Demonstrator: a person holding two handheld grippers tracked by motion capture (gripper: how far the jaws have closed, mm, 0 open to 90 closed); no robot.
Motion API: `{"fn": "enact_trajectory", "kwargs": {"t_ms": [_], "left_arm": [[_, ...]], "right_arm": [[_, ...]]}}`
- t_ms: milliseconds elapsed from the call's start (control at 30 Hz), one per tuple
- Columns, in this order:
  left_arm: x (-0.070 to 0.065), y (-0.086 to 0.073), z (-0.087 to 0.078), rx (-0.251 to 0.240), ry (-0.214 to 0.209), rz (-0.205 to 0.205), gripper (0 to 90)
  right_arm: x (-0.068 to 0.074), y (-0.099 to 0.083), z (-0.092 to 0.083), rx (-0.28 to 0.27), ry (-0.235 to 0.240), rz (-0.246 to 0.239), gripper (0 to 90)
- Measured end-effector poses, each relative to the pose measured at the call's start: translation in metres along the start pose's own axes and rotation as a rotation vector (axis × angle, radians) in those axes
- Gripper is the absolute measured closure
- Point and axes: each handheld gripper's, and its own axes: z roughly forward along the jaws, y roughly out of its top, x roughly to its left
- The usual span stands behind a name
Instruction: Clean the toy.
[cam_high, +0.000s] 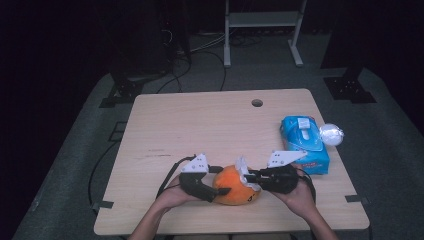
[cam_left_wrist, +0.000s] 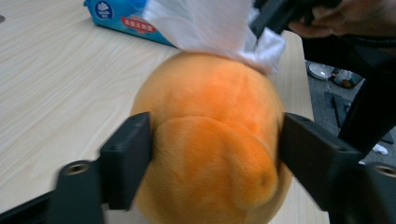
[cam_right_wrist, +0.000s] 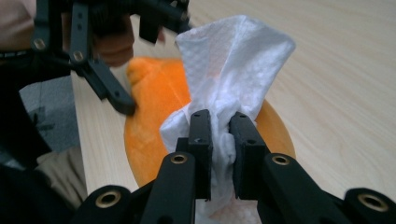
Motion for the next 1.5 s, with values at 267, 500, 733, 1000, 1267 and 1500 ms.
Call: {"fn": "enact_trajectory", "kwargs": {"t_ms": [267,500,733,1000,1267,1500], "left_arm": [[-0.003,-0.002,0.007,0.017,-0.018,-0.001,31.5],[-0.007,0.001,0.005,0.031,-0.036,0.032,24.4],[-0.013,0.004,0.009,0.027,-0.005,0.056,34.8],[-0.021,0.006,0.013,0.023,-0.001,0.094,37.4],[-0.019,0.007,0.015,0.016,-0.009,0.068,35.9],[-0.021,0.005,0.016,0.025,-0.010,0.089,35.4]], "right_arm": [[-0.005,-0.001,-0.008,-0.003,-0.042,0.011,79.3],[0.008,0.008,-0.004,-0.013,-0.014,-0.047,79.3],[0.007,0.007,-0.006,-0.019,-0.029,-0.036,79.3],[0.029,0.020,0.005,-0.029,0.008,-0.104,79.2],[0.014,0.013,-0.005,-0.029,-0.051,-0.061,79.2],[0.038,0.023,0.009,-0.015,-0.003,-0.140,79.3]]}}
